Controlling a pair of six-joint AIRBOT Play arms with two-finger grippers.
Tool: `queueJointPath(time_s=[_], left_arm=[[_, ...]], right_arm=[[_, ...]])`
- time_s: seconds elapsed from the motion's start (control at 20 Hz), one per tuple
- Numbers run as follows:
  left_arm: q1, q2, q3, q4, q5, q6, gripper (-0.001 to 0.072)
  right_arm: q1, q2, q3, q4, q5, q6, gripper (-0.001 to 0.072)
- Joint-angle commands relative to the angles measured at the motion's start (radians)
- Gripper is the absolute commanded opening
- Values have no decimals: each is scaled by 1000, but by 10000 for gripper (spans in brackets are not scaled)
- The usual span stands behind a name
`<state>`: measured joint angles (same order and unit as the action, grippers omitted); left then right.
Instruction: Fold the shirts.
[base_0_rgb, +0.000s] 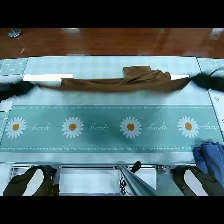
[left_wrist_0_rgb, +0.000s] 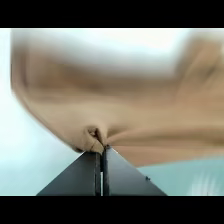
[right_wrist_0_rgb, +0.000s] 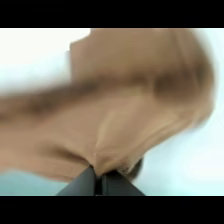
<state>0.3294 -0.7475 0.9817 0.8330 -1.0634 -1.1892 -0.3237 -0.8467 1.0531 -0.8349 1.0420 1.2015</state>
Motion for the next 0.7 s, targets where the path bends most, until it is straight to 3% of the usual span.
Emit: queueJointPath(time_s=[0.0,0.15,0.25,0.4,0.55,0.65], left_arm=[[1,225,307,-22,217,-2,17],[1,253,534,19,158,-92,17],[1,253,651,71,64,-100,17],[1,251,754,313,-82,-170,17],[1,251,820,399,-234,-195,17],[1,251,848,422,-267,-192,17]], right_arm=[[3,161,303,-28,-106,74,31],[3,208,537,-183,-115,191,31],[3,217,660,-255,-72,219,31],[3,217,789,-359,-29,266,31],[3,217,842,-371,88,285,31],[3,217,863,-372,164,291,31]])
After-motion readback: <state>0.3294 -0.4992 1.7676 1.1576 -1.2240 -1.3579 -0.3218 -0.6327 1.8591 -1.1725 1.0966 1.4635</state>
